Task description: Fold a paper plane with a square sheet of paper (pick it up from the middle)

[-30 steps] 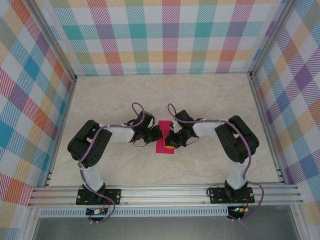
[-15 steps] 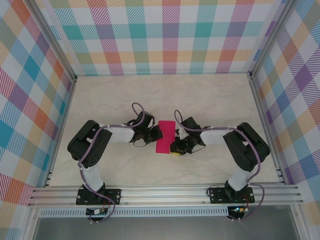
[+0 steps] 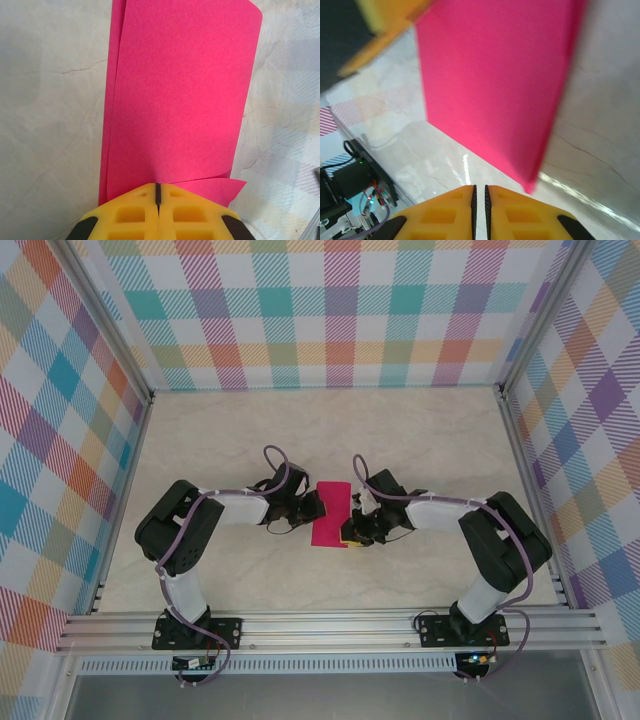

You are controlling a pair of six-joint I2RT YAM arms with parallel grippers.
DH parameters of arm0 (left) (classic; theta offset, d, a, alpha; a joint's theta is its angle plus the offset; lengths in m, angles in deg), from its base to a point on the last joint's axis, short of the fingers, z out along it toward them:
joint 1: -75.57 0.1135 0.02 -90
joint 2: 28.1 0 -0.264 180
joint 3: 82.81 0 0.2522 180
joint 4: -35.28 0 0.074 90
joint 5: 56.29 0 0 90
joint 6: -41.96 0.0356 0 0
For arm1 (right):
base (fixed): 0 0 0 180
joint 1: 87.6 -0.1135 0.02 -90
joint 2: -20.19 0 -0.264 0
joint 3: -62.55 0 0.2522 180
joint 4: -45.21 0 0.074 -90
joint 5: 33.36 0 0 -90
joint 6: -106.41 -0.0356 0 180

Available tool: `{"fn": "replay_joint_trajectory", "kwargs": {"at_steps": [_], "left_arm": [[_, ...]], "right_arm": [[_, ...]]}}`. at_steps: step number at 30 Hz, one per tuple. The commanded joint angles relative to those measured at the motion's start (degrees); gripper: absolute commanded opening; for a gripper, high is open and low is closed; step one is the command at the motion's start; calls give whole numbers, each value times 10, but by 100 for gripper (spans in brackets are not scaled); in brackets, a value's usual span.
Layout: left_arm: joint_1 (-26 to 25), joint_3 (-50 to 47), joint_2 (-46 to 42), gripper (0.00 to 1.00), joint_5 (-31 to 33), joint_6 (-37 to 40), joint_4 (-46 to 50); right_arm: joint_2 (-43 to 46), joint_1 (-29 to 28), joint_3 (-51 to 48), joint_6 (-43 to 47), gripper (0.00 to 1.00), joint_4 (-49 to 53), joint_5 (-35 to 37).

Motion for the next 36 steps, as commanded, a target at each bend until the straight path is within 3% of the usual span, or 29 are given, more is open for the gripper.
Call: {"fn": "replay_joint_trajectory", "kwargs": {"at_steps": [1,15,21,25,30,36], "left_arm": [[-3,-9,9,0,16,-5,25],[-4,6,-19,0,-6,-5,29],[-14,28,-65,13,-9,-4,50],[-33,31,-66,12,-9,-11,52],[-38,16,-33,4,-13,-35,20],[-43,-1,4,0,-25,-47,-21]], "right_arm": [[-13,3,36,2,15,13,-12],[-98,3,26,8,11,13,10],[-107,3,18,4,10,10,19],[-109,3,21,3,10,11,21],[-111,3,21,1,9,10,23],[-113,3,20,2,9,12,26]]}}
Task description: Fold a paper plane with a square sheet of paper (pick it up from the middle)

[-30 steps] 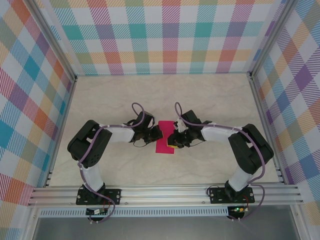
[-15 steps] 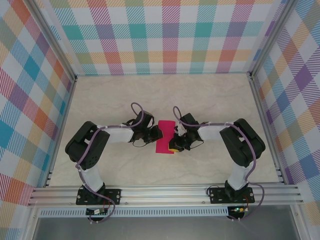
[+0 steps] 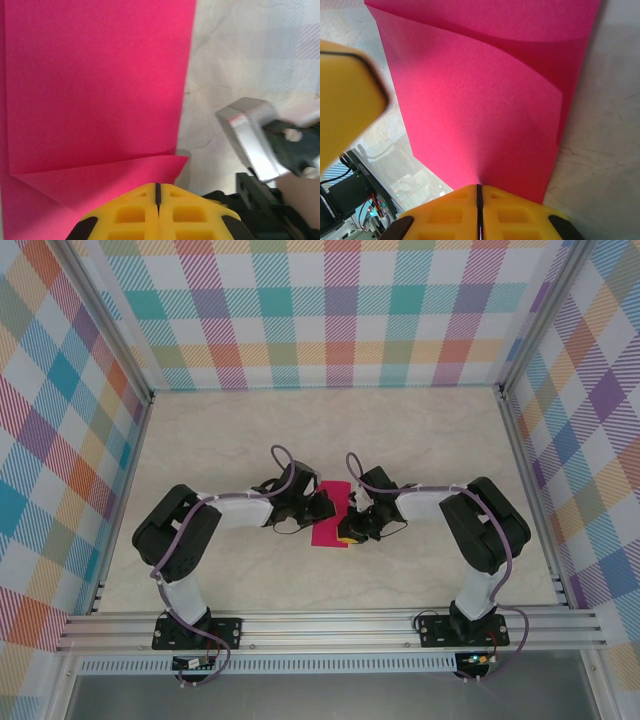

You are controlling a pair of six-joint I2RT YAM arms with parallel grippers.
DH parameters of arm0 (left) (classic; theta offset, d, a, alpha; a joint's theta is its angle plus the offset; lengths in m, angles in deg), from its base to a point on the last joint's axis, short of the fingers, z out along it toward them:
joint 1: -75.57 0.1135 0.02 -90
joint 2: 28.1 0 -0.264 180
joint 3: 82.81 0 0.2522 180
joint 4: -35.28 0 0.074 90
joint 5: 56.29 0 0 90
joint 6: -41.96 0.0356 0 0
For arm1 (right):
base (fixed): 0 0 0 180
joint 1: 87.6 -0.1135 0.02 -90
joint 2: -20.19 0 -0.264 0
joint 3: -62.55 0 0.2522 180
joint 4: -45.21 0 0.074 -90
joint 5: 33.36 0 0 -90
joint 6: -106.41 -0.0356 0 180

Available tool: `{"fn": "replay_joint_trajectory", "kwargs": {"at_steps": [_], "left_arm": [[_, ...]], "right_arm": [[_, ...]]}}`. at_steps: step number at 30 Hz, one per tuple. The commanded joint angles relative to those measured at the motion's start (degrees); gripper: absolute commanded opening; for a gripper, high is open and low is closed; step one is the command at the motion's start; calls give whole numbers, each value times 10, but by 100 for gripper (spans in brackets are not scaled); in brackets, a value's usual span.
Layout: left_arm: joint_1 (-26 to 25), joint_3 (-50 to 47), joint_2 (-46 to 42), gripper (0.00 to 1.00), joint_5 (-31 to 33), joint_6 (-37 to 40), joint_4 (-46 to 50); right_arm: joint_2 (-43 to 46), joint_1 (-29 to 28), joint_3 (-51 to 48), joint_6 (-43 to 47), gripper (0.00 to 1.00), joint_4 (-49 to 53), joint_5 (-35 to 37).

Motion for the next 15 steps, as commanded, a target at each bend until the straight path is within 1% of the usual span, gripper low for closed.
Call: {"fn": "replay_joint_trajectory", "kwargs": {"at_steps": [1,5,9,15], "left_arm": [[-7,-18,26,0,-12,-12,-23],[-7,-25,36,0,8,-3,-22],[-5,-38,26,0,54,10,-18],[10,-32,11,0,72,36,-9]], "right_arm": [[-27,0,-15,1,9,19,32],[-30,0,-18,1,9,19,34],[-33,0,-24,2,9,17,35],[-32,0,-32,4,9,14,37]]}}
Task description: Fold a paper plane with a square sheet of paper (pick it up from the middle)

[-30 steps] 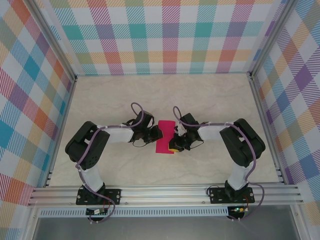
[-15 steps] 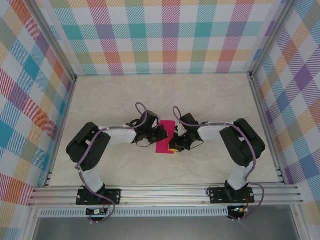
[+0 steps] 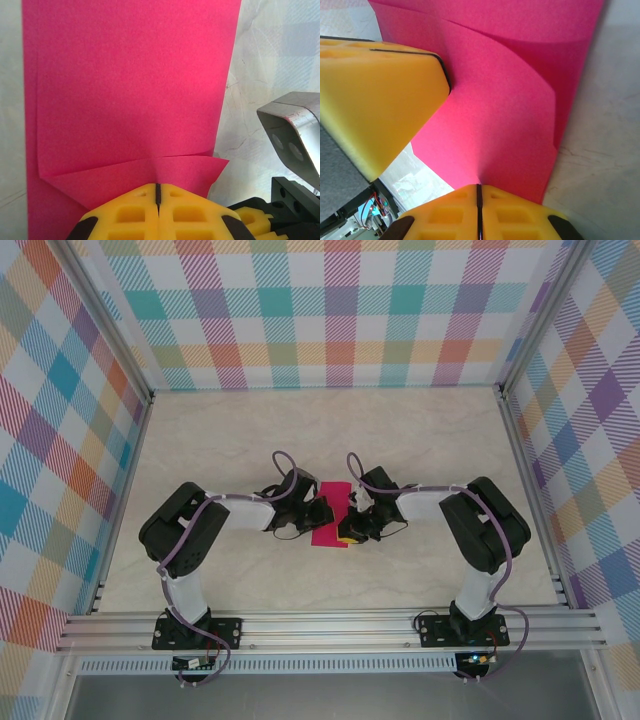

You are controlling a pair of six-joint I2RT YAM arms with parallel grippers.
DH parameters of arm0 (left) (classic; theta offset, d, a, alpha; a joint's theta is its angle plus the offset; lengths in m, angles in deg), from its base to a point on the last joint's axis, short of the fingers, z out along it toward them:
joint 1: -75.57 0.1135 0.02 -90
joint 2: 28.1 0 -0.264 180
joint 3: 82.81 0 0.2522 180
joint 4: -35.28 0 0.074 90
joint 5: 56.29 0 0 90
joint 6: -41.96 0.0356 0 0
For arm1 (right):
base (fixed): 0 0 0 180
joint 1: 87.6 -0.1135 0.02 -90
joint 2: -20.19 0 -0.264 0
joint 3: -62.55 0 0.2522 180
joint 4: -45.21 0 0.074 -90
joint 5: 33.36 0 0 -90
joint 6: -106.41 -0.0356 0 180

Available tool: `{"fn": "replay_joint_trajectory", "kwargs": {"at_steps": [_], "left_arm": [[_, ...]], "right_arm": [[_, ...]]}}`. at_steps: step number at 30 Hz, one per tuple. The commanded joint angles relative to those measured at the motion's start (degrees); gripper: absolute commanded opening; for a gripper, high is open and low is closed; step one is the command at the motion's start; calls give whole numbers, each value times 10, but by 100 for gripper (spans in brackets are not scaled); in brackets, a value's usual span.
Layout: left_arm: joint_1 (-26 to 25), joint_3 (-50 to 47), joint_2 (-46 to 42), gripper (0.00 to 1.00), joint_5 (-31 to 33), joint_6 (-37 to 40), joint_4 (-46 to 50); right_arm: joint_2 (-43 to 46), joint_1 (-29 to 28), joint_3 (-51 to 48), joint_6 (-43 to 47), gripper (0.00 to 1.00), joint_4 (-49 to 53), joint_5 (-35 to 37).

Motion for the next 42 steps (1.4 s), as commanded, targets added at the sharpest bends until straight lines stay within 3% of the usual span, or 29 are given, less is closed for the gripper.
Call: {"fn": "replay_joint_trajectory", "kwargs": {"at_steps": [1,11,24,30,37,42], "left_arm": [[15,-10,-8,0,55,28,19],[59,3,-14,0,46,34,34],[63,-10,-66,2,48,41,32],[52,-8,-88,4,20,45,36],[29,2,-68,4,3,55,48],[23,14,-40,3,1,52,46]], "right_arm": [[-31,-3,-29,4,9,22,43],[-20,-3,-30,4,9,14,35],[13,-3,-14,-4,14,-6,13],[57,-3,-12,-12,22,-25,8],[122,13,-10,-16,37,28,88],[111,27,-5,-27,44,48,116]]}}
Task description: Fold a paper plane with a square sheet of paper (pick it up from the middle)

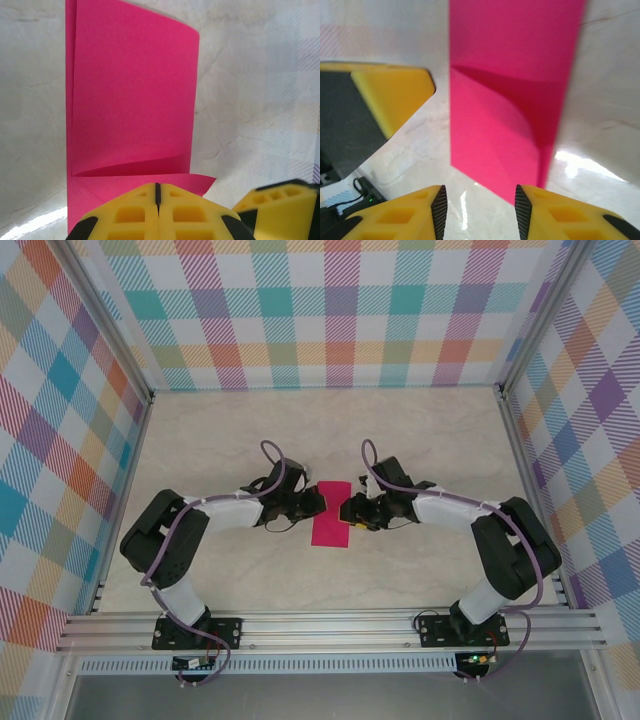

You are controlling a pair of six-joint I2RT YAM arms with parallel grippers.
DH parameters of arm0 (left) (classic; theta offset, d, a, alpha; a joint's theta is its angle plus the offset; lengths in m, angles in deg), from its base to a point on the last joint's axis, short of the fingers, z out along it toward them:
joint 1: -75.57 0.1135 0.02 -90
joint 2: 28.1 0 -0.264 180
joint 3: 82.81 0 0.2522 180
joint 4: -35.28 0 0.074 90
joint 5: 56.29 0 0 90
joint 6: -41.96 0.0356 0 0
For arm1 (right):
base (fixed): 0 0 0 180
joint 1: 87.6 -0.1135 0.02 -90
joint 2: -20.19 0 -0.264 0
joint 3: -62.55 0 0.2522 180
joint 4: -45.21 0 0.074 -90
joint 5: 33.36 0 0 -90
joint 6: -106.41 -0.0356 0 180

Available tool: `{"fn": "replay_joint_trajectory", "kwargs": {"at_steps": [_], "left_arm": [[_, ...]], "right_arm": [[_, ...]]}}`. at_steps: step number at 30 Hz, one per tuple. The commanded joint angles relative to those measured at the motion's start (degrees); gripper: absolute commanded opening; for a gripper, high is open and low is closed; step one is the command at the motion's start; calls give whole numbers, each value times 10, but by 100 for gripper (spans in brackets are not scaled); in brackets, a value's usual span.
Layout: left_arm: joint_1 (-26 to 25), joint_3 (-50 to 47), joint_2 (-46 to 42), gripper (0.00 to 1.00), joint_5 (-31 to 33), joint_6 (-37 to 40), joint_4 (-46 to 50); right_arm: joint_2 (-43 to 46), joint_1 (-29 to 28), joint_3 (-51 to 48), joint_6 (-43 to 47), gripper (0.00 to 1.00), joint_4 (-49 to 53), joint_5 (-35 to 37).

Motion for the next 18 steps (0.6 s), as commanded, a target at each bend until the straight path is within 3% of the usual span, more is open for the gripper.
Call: {"fn": "replay_joint_trajectory", "kwargs": {"at_steps": [1,18], "left_arm": [[-5,17,24,3,-9,8,13],[-5,24,47,1,15,23,41]], "right_arm": [[-14,7,7,-10,44,29,26],[-71,7,24,-28,41,-25,-11]]}}
